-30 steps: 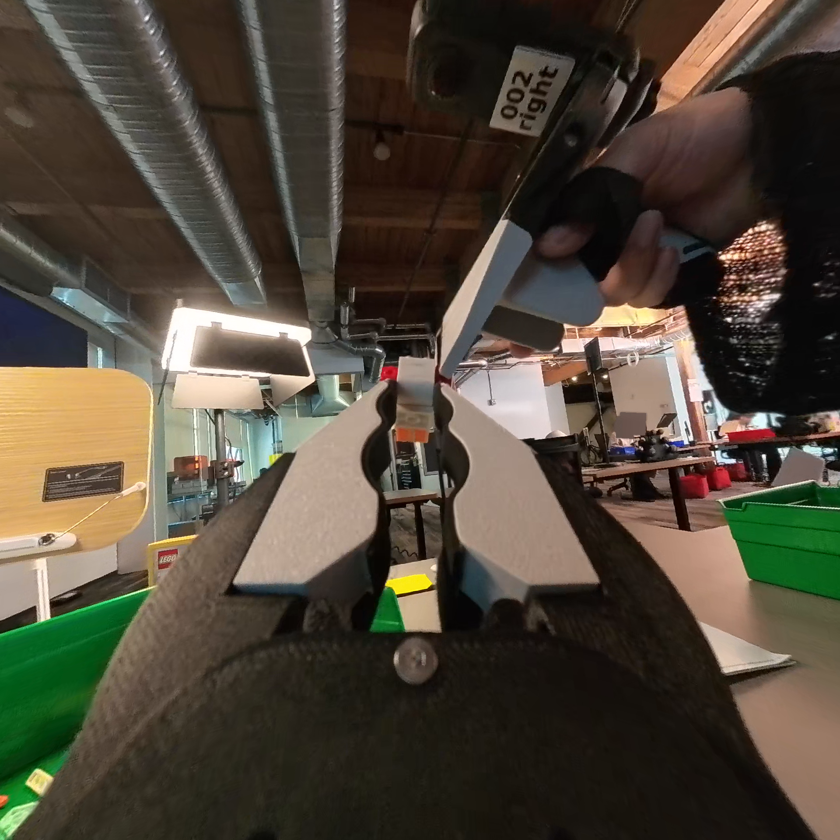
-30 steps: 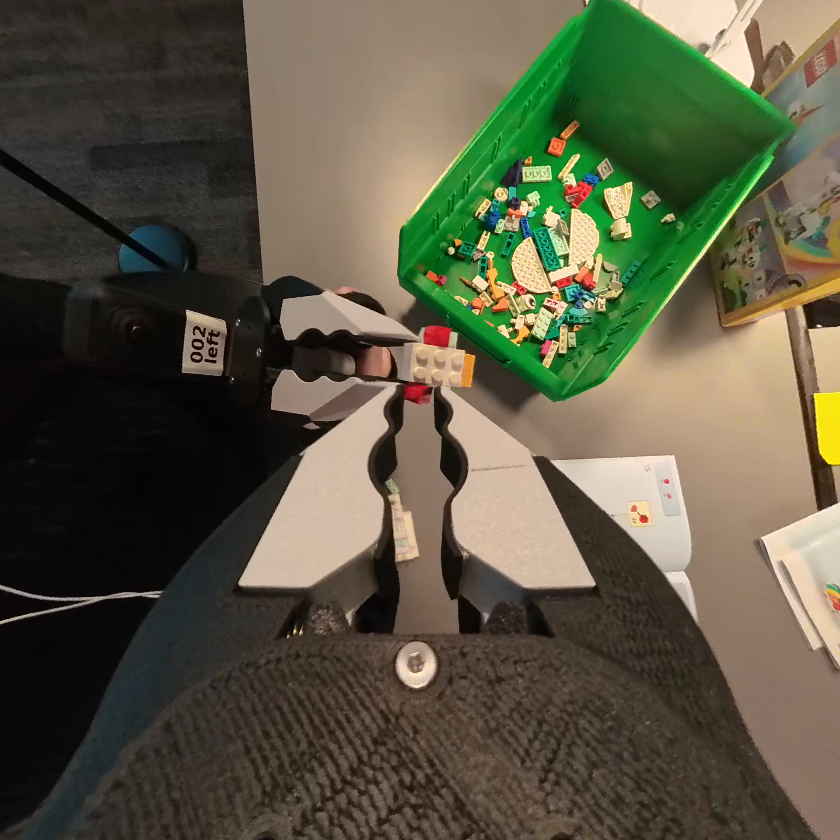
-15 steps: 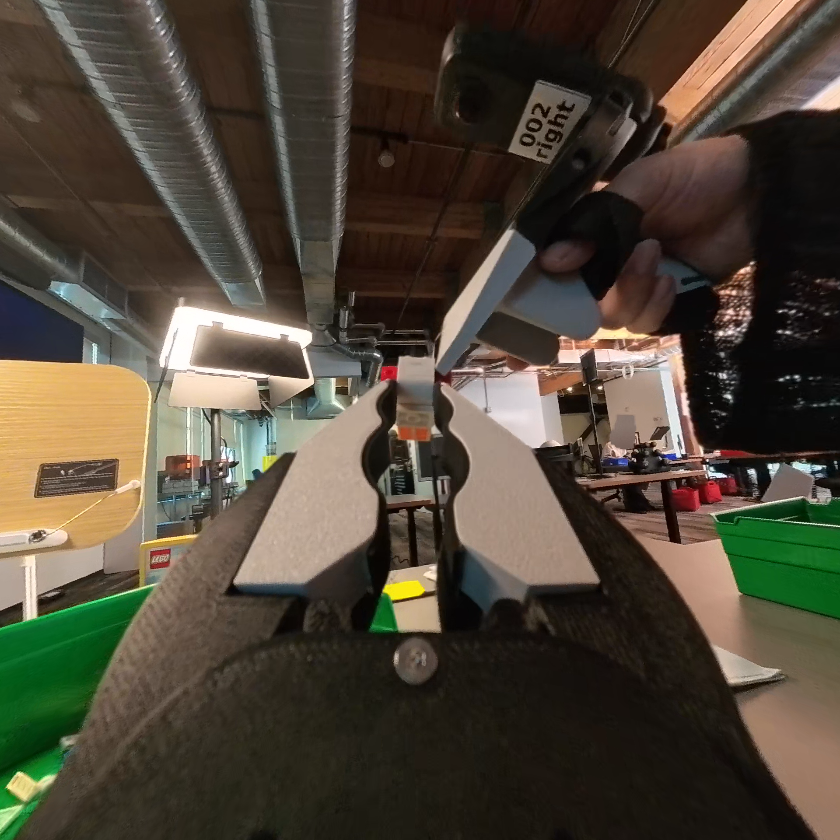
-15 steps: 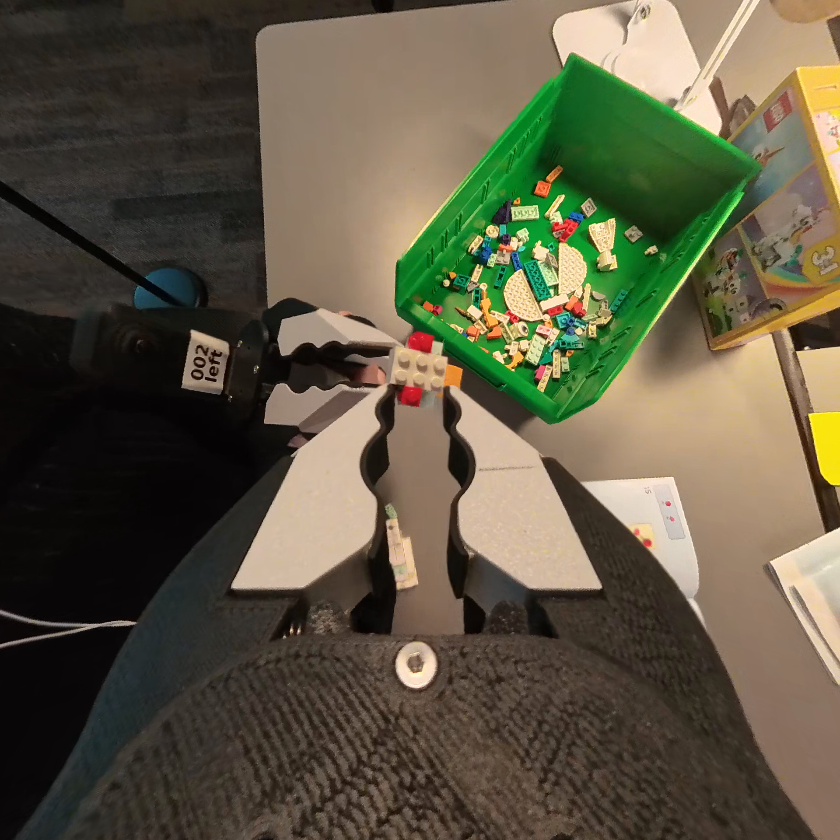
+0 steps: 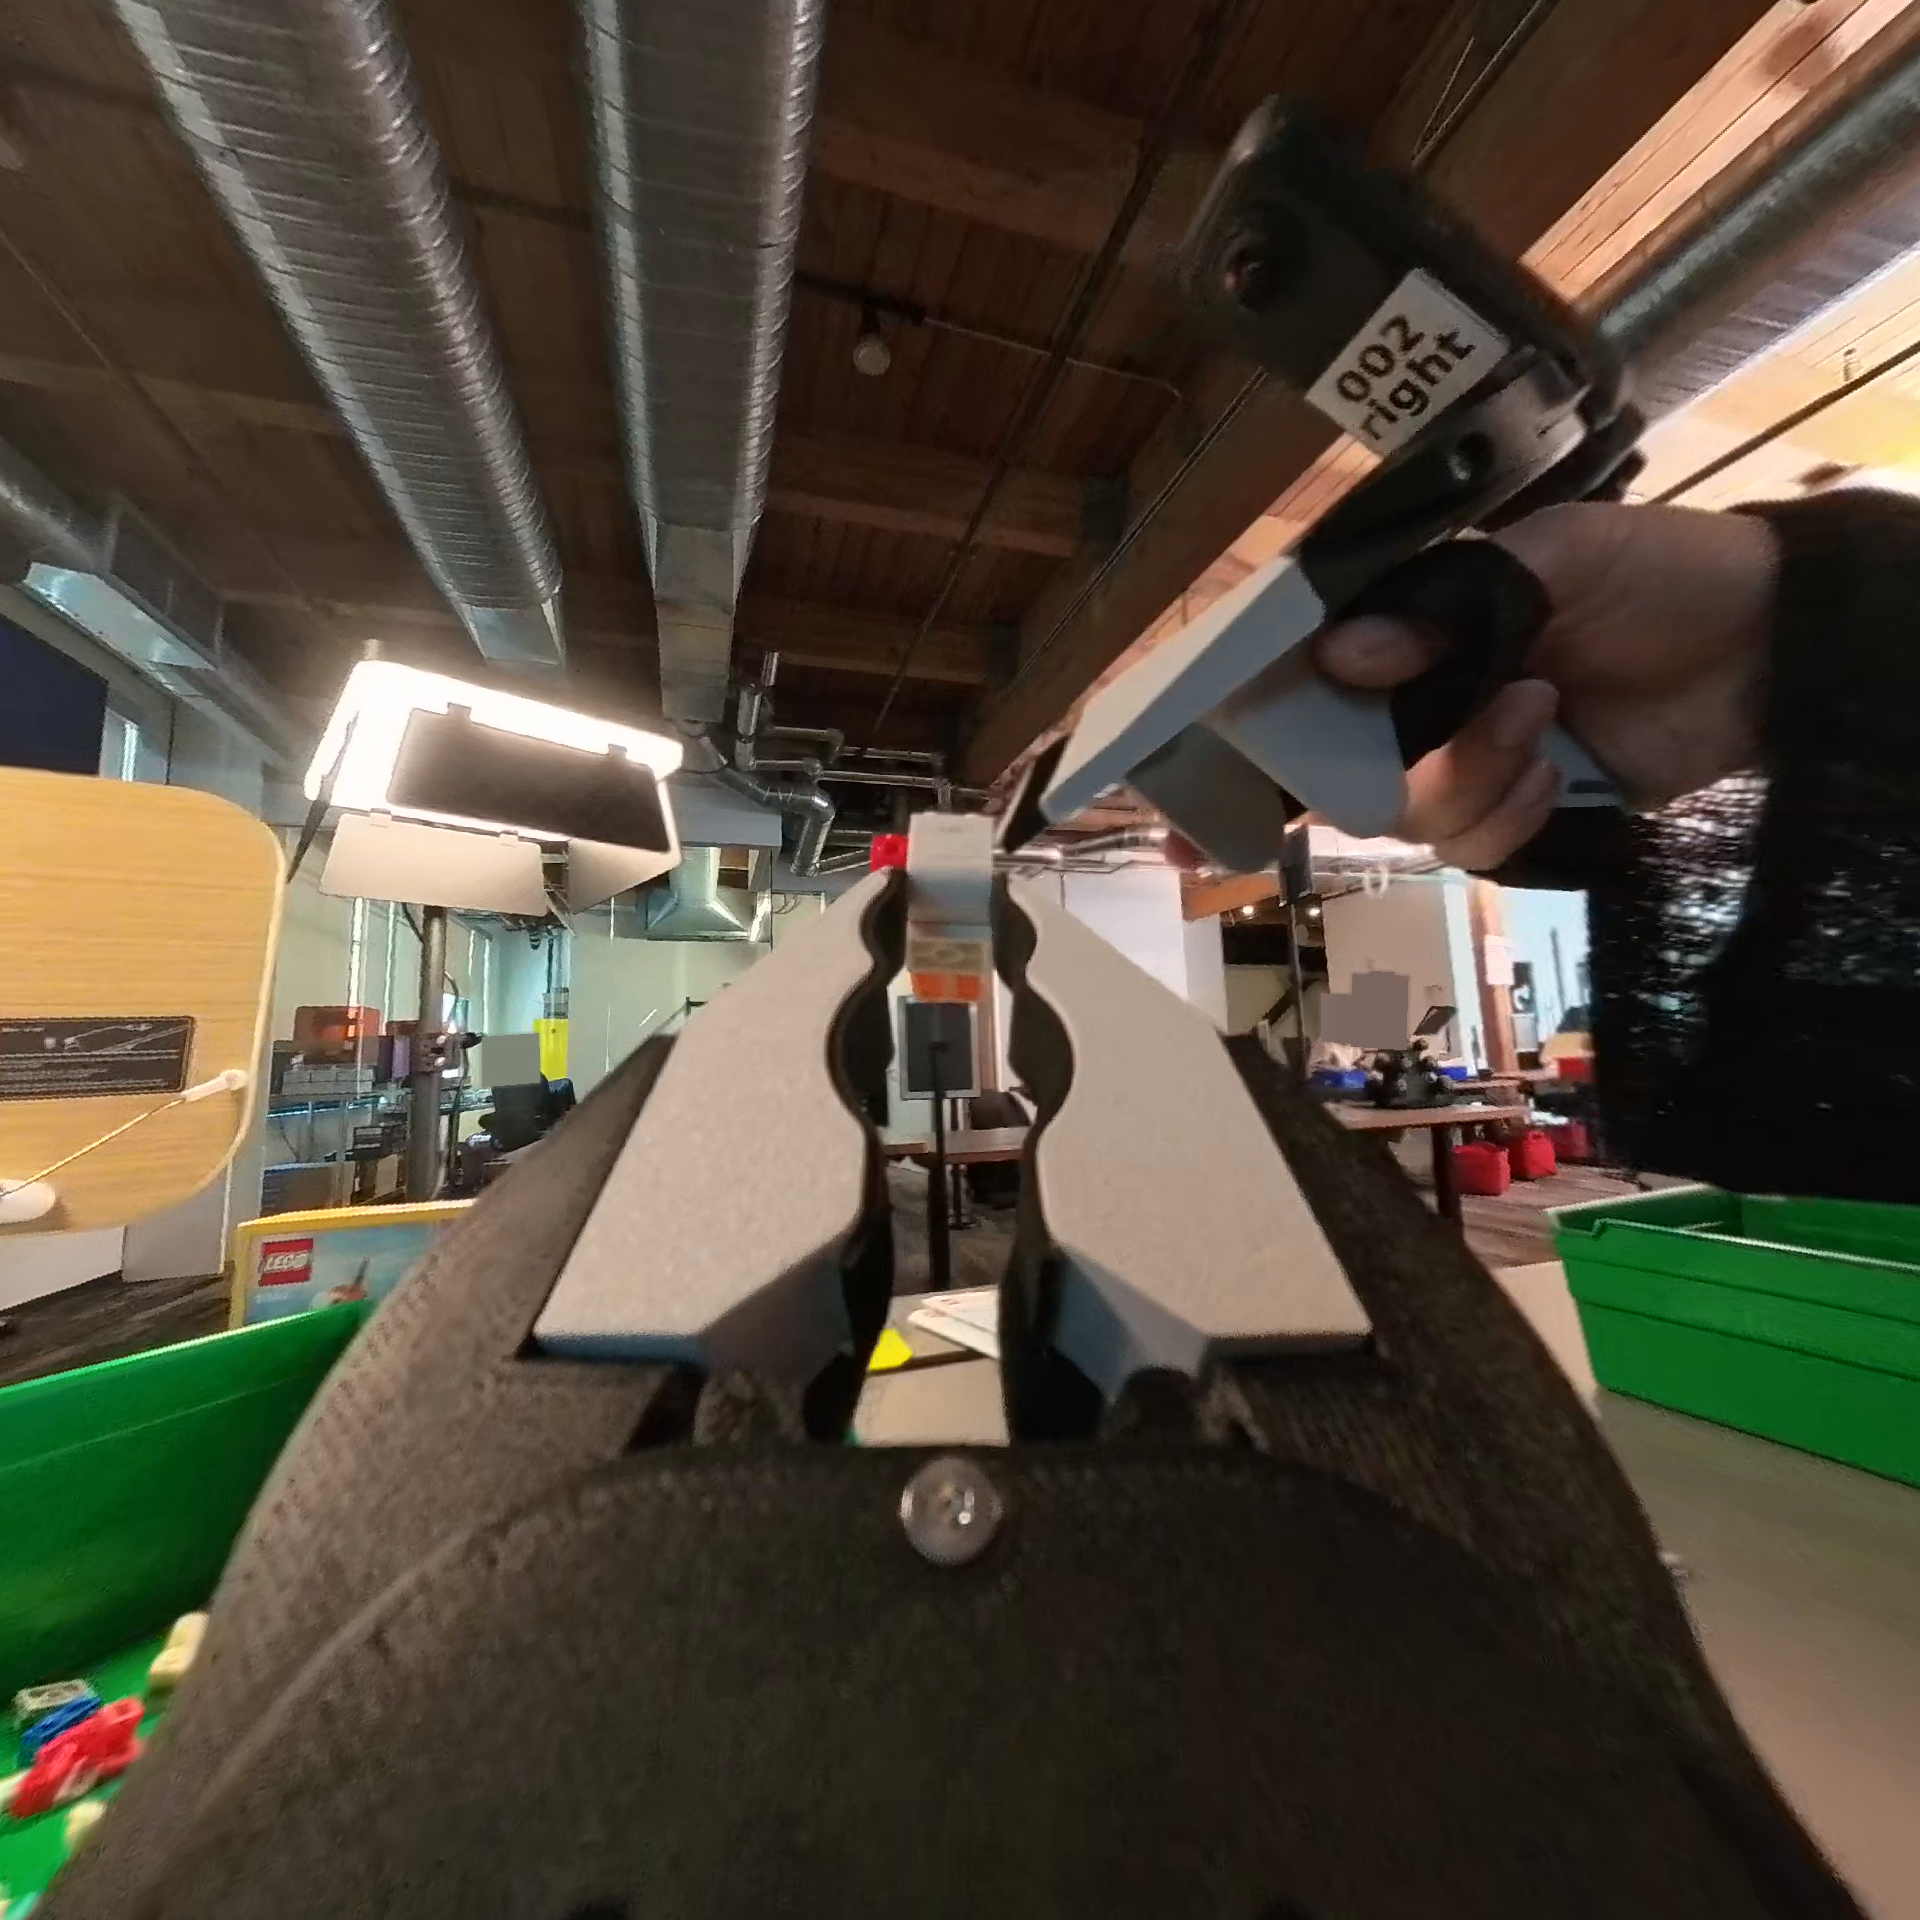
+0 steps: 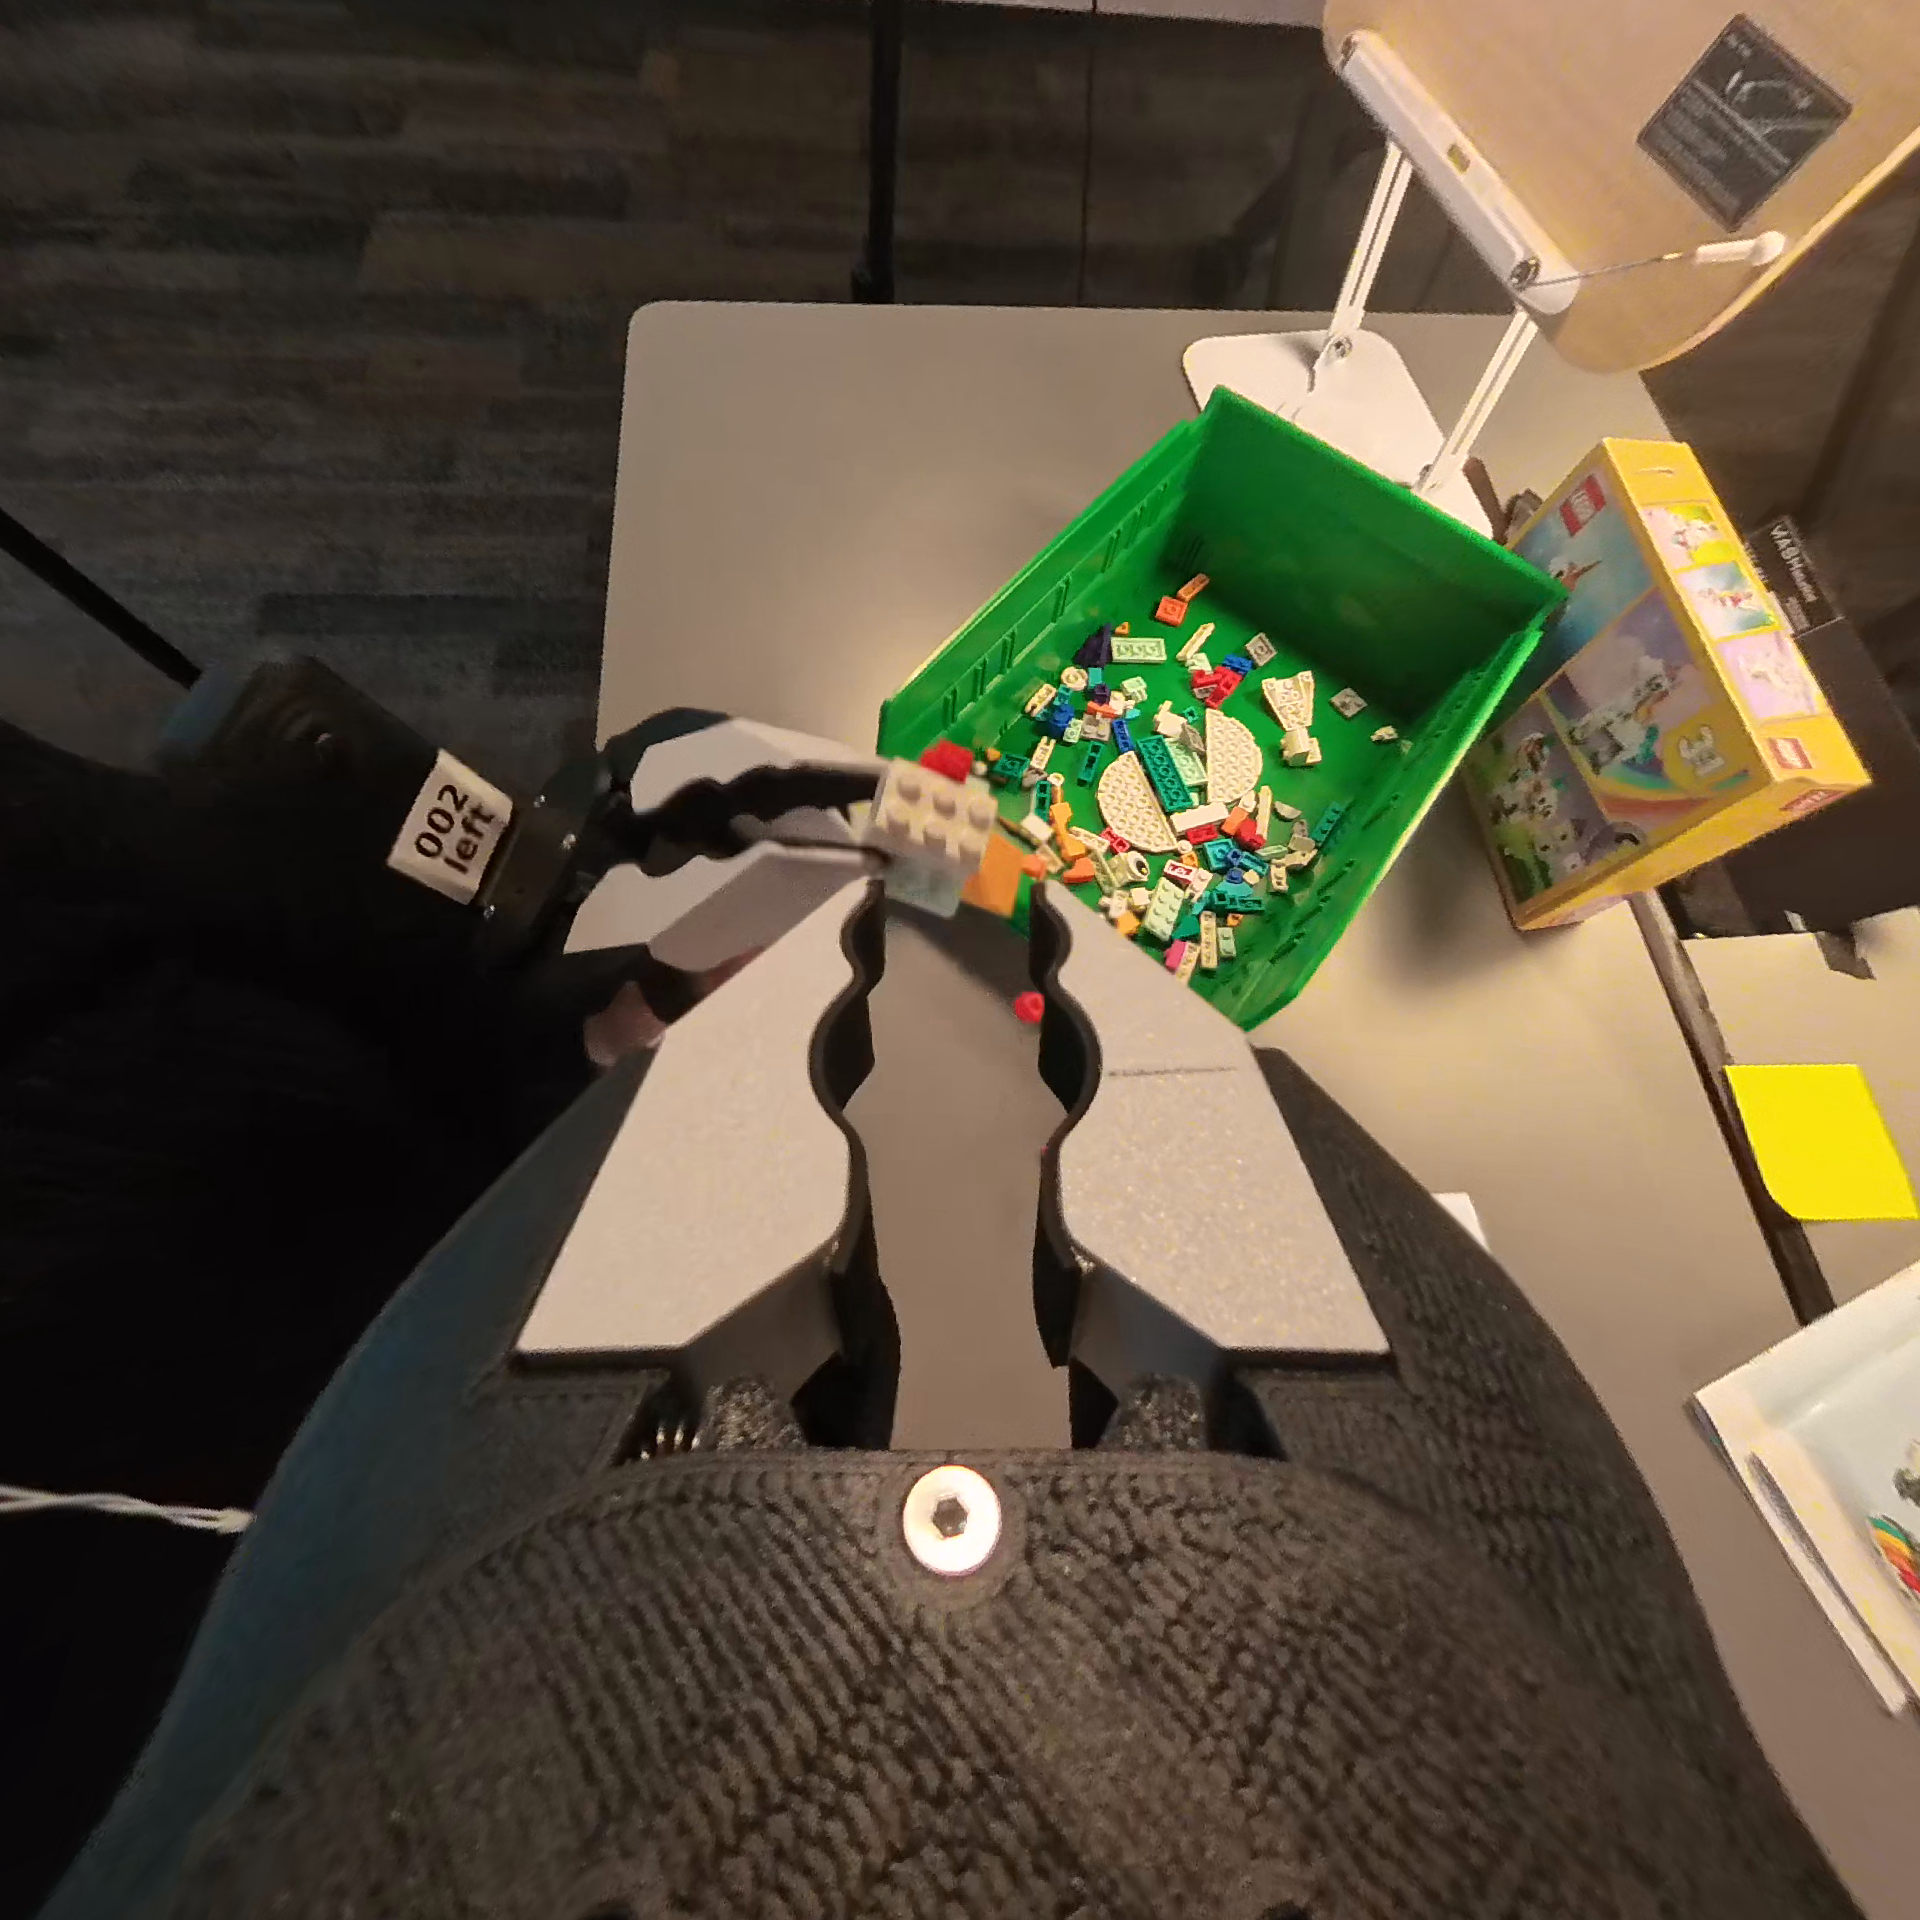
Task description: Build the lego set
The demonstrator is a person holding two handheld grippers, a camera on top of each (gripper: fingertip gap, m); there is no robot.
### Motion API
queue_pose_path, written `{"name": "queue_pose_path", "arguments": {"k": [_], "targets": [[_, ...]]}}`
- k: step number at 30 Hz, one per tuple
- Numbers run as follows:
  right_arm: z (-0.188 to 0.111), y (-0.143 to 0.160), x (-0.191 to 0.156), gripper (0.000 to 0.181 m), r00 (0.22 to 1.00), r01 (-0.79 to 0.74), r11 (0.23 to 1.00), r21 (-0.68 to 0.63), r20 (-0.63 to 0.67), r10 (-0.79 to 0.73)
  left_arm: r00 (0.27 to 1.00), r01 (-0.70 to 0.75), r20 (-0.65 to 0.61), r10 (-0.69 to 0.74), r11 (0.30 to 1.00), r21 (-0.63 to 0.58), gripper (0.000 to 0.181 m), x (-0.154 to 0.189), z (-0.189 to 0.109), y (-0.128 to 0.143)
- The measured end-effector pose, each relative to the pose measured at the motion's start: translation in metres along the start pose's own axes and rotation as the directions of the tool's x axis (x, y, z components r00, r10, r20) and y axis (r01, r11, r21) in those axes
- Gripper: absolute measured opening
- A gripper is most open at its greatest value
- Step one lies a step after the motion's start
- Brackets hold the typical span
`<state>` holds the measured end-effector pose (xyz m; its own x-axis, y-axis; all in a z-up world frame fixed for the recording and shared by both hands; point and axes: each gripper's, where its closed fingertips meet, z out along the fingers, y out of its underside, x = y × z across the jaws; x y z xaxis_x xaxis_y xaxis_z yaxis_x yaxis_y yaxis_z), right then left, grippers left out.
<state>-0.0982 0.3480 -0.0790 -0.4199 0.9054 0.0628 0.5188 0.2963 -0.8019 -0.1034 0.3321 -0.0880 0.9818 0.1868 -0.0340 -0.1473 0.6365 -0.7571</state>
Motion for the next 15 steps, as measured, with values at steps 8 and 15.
{"name": "queue_pose_path", "arguments": {"k": [8,15], "targets": [[0.009,0.052,0.015,0.027,0.995,-0.014,0.999,0.035,-0.096,0.018,0.991,-0.122,0.050,0.124,0.991,-0.052,0.014,-0.050,-0.020,0.020],[0.058,0.115,0.015,0.027,0.995,-0.019,0.999,0.029,-0.093,0.022,0.970,-0.214,0.106,0.220,0.974,-0.070,0.015,-0.080,-0.034,0.019]]}}
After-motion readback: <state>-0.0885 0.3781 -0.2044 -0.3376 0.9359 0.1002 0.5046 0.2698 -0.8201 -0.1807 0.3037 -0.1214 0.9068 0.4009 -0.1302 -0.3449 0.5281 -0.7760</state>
